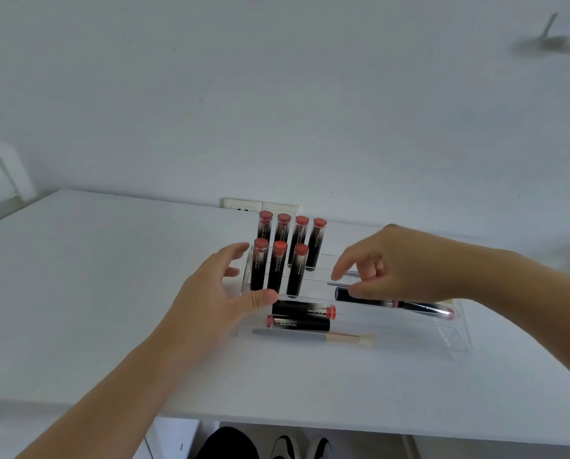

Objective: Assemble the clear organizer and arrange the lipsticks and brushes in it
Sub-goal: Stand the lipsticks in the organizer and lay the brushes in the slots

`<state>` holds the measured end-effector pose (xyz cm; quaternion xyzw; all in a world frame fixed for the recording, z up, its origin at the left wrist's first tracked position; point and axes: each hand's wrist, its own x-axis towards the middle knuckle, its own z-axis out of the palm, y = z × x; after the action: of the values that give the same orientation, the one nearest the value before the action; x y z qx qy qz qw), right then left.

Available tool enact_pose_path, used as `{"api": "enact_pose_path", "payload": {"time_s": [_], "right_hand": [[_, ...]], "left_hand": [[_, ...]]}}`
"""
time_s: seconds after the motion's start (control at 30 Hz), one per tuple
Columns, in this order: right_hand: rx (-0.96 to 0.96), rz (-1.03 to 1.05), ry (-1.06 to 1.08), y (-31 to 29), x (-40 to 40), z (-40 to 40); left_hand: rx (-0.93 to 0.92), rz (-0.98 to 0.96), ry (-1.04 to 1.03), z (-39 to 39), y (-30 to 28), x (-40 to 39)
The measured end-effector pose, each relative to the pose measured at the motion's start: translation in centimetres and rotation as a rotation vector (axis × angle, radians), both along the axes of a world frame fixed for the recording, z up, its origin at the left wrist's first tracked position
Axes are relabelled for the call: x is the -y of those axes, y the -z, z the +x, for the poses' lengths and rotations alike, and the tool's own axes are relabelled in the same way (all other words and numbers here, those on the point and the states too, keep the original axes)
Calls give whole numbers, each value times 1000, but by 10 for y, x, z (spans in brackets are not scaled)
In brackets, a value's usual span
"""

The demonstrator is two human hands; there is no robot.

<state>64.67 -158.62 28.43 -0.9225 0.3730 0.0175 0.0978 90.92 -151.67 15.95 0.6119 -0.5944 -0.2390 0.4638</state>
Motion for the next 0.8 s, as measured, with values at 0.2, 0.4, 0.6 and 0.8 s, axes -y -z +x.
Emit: {"api": "enact_pose_path", "payload": {"time_s": [0.2,0.4,0.6,0.8], "right_hand": [[-221,-84,-54,15,3,2],[-215,-129,-79,19,8,1],[-117,-186,-94,6,9,-3],[142,-154,24,-19,10,-22]], "left_hand": [[5,-1,-9,-1,0,1],[9,1,-6,1,2,1],[23,0,-4,-1,-1,-1],[25,-7,-7,-2,-2,-2]]}}
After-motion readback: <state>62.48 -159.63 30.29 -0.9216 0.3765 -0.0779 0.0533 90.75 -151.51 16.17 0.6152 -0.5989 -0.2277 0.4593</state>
